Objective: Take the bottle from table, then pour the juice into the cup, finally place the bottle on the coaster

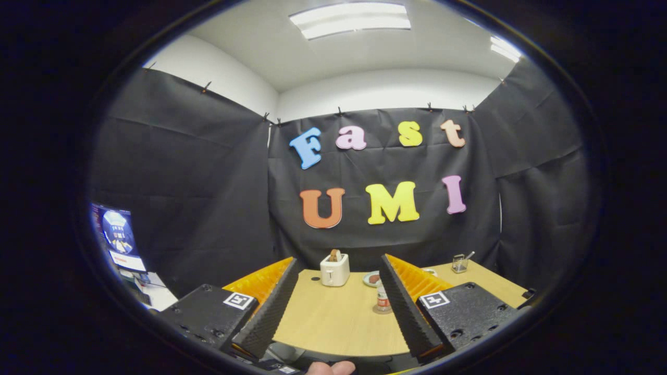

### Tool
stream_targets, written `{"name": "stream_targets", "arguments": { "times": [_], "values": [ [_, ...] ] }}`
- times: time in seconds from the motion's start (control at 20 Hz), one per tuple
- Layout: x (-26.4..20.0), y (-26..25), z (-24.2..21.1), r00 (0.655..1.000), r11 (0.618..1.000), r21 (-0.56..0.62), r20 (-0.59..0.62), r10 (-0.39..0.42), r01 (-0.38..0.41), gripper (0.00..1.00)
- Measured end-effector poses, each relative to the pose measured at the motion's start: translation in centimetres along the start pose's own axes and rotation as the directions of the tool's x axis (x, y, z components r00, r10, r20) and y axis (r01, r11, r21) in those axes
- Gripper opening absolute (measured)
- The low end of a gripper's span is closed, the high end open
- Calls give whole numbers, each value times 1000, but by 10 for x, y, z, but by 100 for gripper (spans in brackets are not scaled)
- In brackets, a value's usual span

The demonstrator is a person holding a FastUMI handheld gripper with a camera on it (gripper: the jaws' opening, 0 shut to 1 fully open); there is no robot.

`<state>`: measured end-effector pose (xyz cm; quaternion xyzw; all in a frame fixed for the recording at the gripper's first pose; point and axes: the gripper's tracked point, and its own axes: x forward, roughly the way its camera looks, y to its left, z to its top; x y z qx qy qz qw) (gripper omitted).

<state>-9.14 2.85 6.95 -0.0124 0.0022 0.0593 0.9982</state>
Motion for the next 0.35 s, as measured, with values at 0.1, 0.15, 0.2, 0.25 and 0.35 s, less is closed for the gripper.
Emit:
{"name": "stream_targets", "arguments": {
  "times": [0.1, 0.15, 0.2, 0.25, 0.35],
  "values": [
    [1, 0, -2, 1000, 1000, -9, -7, -3, 3, 100],
    [1, 2, -1, 1000, 1000, -7, -4, 0, 0, 100],
    [3, 2, 0, 1000, 1000, -7, 0, 2, -2, 100],
    [3, 1, 1, 1000, 1000, -11, 0, -1, 1, 100],
    [5, 0, -2, 1000, 1000, -12, -7, -1, 1, 100]
  ]
}}
